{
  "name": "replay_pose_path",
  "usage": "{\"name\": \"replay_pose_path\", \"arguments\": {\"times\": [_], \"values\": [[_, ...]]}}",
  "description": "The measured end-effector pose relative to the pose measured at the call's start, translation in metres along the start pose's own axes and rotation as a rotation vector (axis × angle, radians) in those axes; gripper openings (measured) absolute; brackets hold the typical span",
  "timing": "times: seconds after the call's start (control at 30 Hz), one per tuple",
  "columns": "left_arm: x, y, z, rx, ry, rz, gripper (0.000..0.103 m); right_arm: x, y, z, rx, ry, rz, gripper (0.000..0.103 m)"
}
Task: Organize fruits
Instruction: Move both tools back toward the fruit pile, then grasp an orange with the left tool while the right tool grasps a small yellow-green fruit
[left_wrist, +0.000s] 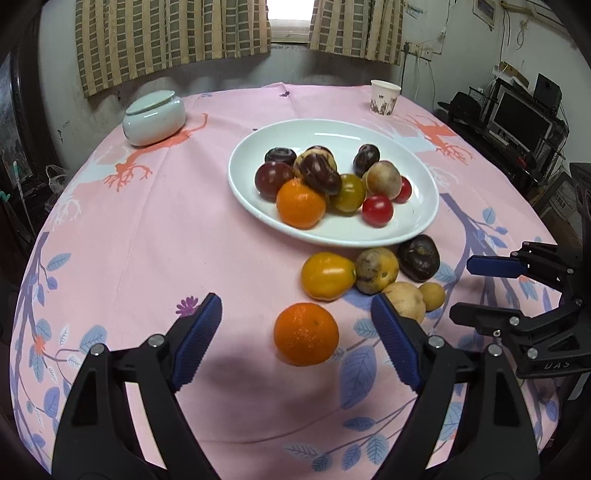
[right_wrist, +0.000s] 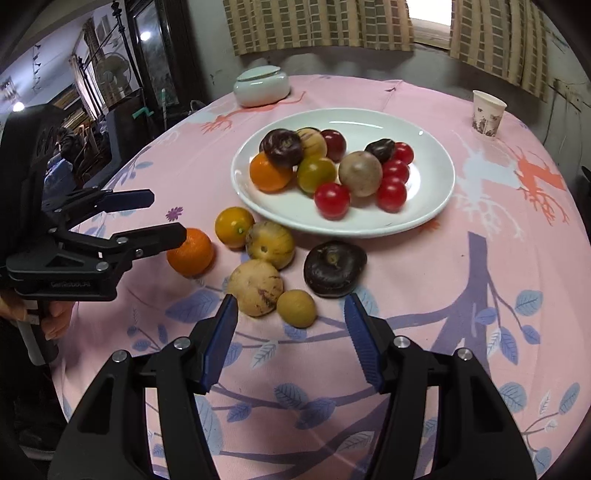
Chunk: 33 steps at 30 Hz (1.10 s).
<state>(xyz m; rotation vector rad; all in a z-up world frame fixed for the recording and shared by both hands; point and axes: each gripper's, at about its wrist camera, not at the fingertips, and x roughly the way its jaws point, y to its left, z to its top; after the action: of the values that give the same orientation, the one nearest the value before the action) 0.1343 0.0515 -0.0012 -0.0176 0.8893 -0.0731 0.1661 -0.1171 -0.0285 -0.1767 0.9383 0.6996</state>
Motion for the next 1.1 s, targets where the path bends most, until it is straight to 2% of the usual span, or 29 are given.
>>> {"name": "replay_pose_path", "arguments": {"times": [0.33, 0.53, 0.57, 0.67, 0.7, 0.97, 1.1], "values": [[0.024, 0.0, -0.011, 0.01, 0.058, -0.016, 0.085, 0.009, -0.011, -0.004, 0.04, 0.022, 0.029, 0.061], [0.036, -0.004, -0.016, 0.037, 0.063, -0.021, 0.084, 0.009, -0.012, -0.005, 0.035, 0.022, 0.031, 0.061], [0.038, -0.004, -0.016, 0.038, 0.065, -0.022, 0.08, 0.009, -0.012, -0.005, 0.034, 0.024, 0.029, 0.061], [0.045, -0.002, -0.018, 0.029, 0.088, -0.049, 0.048, 0.01, -0.01, -0.005, 0.025, 0.03, 0.026, 0.061], [0.044, -0.001, -0.018, 0.028, 0.07, -0.053, 0.045, 0.011, -0.01, -0.006, 0.02, 0.033, 0.026, 0.061], [0.044, -0.003, -0.021, 0.033, 0.045, -0.053, 0.045, 0.02, 0.0, -0.01, -0.034, 0.068, 0.008, 0.061], [0.043, 0.0, -0.021, 0.019, 0.048, -0.068, 0.045, 0.027, 0.002, -0.012, -0.061, 0.075, -0.041, 0.061]]}}
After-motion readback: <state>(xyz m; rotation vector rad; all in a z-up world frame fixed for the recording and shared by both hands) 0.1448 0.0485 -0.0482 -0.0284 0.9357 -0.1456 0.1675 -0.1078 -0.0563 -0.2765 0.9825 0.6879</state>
